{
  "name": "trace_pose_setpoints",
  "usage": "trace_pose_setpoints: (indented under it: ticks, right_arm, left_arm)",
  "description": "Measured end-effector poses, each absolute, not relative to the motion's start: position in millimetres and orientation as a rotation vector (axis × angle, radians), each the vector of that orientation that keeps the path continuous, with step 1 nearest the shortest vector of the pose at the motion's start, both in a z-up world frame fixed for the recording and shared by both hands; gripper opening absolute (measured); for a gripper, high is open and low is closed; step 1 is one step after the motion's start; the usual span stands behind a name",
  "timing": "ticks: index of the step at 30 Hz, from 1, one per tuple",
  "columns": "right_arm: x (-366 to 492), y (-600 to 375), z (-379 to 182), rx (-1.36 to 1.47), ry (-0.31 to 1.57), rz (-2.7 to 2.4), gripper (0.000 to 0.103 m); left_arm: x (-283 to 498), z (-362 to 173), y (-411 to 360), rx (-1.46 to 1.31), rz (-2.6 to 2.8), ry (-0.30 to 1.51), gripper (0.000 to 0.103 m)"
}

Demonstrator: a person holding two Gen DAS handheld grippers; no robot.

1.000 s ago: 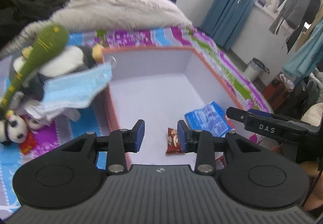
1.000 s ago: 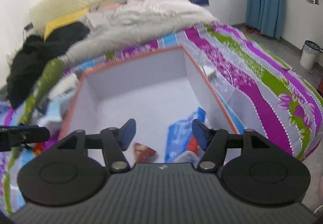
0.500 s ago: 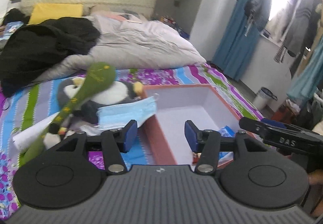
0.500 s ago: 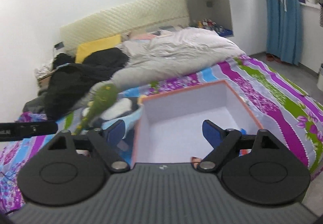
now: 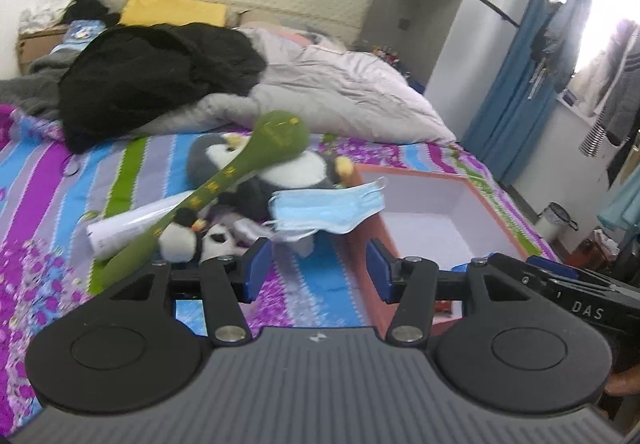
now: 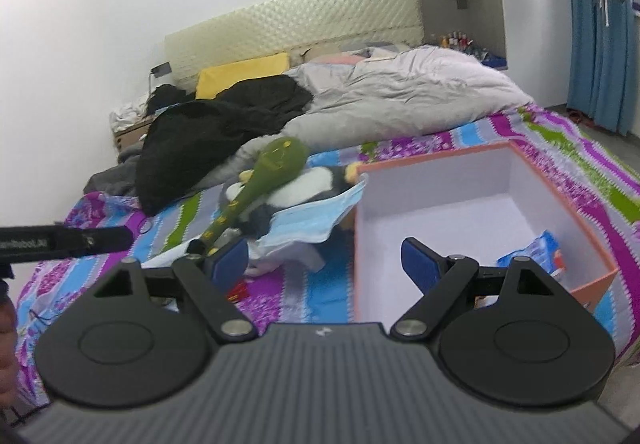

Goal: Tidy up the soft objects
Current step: 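Withdraw both tools from the box back toward the pile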

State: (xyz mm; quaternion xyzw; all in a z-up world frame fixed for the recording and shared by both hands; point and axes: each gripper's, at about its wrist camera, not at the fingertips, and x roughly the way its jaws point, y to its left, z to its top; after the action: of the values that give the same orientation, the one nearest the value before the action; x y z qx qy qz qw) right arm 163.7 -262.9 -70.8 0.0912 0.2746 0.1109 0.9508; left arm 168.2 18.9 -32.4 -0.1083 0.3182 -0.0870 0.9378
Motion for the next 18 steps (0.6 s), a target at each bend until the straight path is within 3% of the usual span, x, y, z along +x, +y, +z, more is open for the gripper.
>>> trace_pose_setpoints:
  ticks: [18]
  right_arm:
    - [123,-212,-117,0.117,0.667,0.32,0.085]
  left_arm:
    - [101,-82,54,-0.291,-0.05,0.71,0.058]
